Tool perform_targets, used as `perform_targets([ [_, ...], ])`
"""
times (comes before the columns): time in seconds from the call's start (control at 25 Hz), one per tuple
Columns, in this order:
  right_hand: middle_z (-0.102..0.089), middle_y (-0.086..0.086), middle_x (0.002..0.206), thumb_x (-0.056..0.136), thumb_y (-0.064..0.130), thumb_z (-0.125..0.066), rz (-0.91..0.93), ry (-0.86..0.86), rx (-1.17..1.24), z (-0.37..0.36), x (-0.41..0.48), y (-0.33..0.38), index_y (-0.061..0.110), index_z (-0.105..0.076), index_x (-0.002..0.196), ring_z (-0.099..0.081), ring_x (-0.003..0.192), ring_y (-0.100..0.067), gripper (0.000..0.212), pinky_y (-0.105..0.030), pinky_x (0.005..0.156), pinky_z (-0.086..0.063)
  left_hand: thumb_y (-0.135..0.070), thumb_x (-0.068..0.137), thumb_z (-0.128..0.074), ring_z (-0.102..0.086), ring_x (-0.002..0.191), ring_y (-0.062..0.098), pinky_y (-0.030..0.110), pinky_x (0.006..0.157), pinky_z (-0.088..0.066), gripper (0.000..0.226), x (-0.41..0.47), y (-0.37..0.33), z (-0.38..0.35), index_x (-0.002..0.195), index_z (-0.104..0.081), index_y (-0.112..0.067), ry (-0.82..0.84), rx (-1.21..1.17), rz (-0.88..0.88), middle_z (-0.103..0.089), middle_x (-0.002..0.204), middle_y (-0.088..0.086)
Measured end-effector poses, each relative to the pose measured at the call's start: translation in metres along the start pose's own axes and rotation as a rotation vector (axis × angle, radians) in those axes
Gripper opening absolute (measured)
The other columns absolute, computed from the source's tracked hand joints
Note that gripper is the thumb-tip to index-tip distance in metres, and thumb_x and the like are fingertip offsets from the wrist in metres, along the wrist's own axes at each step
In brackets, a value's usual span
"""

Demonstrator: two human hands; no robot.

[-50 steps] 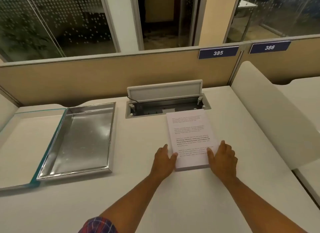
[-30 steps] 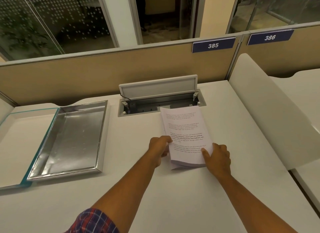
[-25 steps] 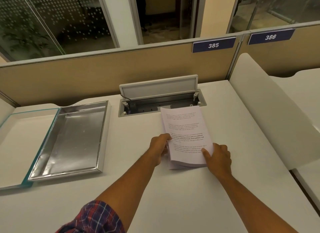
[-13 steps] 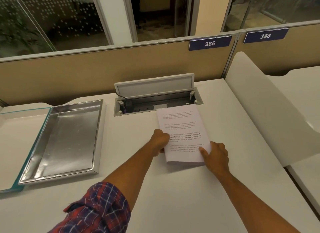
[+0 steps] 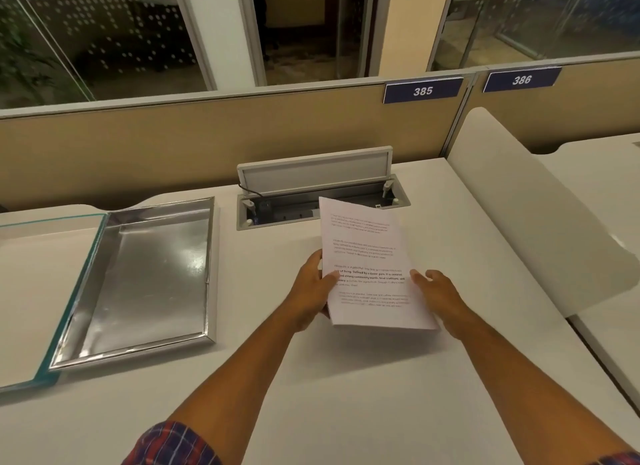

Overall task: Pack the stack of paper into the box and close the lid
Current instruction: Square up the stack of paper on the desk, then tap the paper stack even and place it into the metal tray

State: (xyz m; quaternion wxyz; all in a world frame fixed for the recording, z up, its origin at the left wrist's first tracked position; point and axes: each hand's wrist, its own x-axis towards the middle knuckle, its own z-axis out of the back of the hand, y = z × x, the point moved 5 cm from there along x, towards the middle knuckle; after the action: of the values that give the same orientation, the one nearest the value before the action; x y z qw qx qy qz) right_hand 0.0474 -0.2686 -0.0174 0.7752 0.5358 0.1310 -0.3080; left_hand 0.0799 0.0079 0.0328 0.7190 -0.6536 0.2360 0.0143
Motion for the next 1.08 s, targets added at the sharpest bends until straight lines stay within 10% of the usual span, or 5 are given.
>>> perform_targets([
  [0.24,-0.082,-0.006,0.119,0.108,0.026,-0.057,-0.026,0.382,0.287,-0.062,-0.054,0.024,0.01,-0.067,0.129,-0.08,0.107,-0.027,0.028,-0.047,0.092,-0.064,-0.029,0.105,-0.061,-0.076,0.116,0.023,0.056,0.087,-0.066,0.047,-0.068,0.008,0.07,0.149,-0.045,-0.037,0.037,0.068,-0.038,-0.07,0.137,-0.008],
  [0.44,-0.074,-0.005,0.125,0.106,0.025,-0.059,0.2,0.237,0.153,-0.113,-0.094,0.05,0.016,-0.059,0.129,-0.075,0.111,-0.025,0.024,-0.049,0.095,-0.063,-0.02,0.107,-0.055,-0.072,0.115,0.021,0.051,0.096,-0.064,0.044,-0.106,0.017,0.119,0.146,-0.036,-0.027,-0.135,0.206,-0.027,-0.066,0.136,0.002],
  [0.72,-0.067,0.003,0.122,0.107,0.022,-0.053,0.568,0.062,0.021,-0.156,-0.149,0.062,0.019,-0.05,0.129,-0.069,0.112,-0.02,0.022,-0.049,0.09,-0.064,0.002,0.101,-0.05,-0.064,0.104,-0.015,0.005,0.079,-0.053,0.037,-0.151,0.032,0.16,0.131,-0.043,-0.017,-0.39,0.312,-0.288,-0.061,0.116,-0.016],
  [1.08,-0.065,0.035,0.116,0.105,0.036,-0.048,0.68,0.105,0.037,-0.188,-0.186,0.04,0.062,-0.043,0.113,-0.066,0.112,0.003,0.027,-0.034,0.089,-0.064,0.011,0.097,-0.052,-0.06,0.115,-0.006,0.005,0.083,-0.053,0.072,-0.189,0.069,0.173,0.121,-0.039,-0.056,-0.467,0.223,-0.363,-0.06,0.116,-0.039],
])
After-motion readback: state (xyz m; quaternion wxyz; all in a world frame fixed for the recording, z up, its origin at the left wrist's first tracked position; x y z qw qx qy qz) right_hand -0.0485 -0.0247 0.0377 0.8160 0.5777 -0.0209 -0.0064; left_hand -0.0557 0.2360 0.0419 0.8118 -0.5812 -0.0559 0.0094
